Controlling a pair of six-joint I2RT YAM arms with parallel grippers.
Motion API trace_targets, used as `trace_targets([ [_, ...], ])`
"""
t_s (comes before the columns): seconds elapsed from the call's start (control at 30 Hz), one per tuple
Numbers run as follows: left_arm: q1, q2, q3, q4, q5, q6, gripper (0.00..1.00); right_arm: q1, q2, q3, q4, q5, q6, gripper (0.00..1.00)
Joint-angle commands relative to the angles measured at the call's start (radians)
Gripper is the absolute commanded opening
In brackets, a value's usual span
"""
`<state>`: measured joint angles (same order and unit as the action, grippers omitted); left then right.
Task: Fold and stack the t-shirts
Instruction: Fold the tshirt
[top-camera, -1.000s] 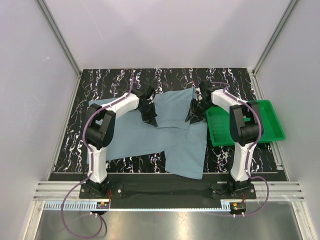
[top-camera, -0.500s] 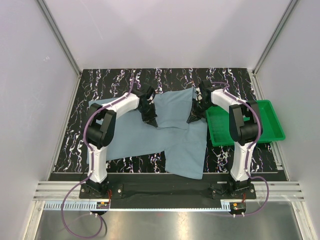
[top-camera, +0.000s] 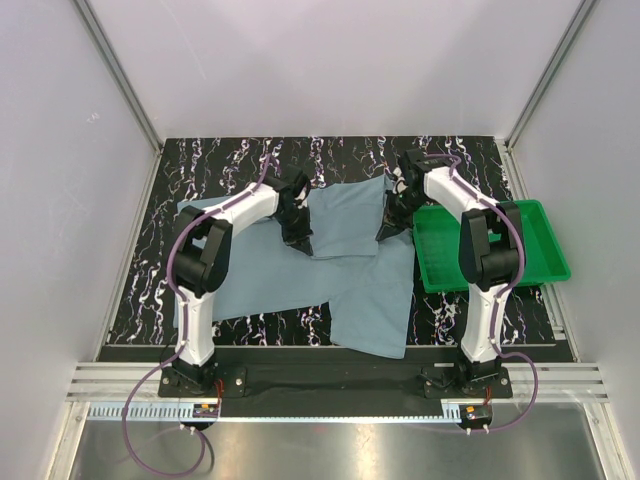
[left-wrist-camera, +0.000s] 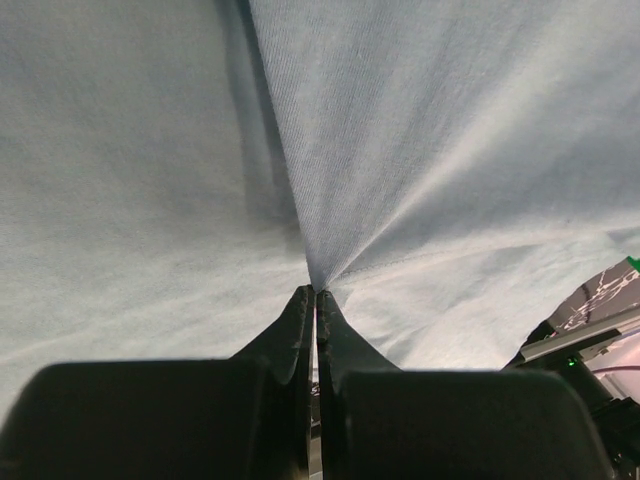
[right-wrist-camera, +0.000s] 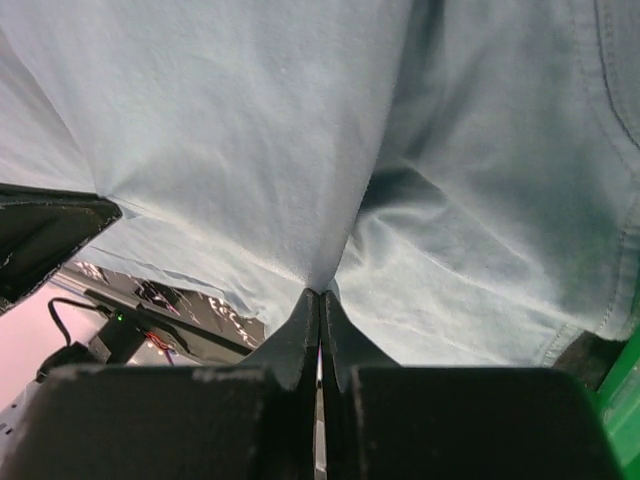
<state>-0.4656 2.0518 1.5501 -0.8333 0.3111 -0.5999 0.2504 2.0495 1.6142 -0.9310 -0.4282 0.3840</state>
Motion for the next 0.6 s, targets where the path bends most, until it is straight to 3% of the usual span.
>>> trace_targets([
  [0.0,0.01,0.016,0.038,-0.029,0.022,0.02,0.0,-0.014,-0.012,0.007,-0.046,-0.003,-0.02,0.0],
  [0.17,0.016,0.037,0.054,-0.036,0.029,0.022,0.01,-0.042,-0.005,0.018,-0.043,-0.006,-0.02,0.01],
  [0.2,0.018,0.045,0.054,-0.032,0.04,0.023,0.08,-0.049,0.0,0.018,-0.043,-0.004,-0.026,0.04],
  [0.23,0.018,0.053,0.054,-0.03,0.051,0.025,0.15,-0.051,0.008,0.015,-0.043,0.002,-0.028,0.18],
  [0.27,0.018,0.06,0.059,-0.035,0.051,0.026,0.21,-0.051,0.011,0.009,-0.042,0.02,-0.033,0.24],
  [0.4,0.021,0.004,0.058,-0.023,0.007,0.057,0.34,-0.056,-0.003,0.021,-0.032,0.071,-0.045,0.37],
  [0.57,0.068,-0.133,0.019,0.039,-0.122,0.069,0.37,-0.06,0.032,0.165,0.087,0.117,0.007,0.46],
])
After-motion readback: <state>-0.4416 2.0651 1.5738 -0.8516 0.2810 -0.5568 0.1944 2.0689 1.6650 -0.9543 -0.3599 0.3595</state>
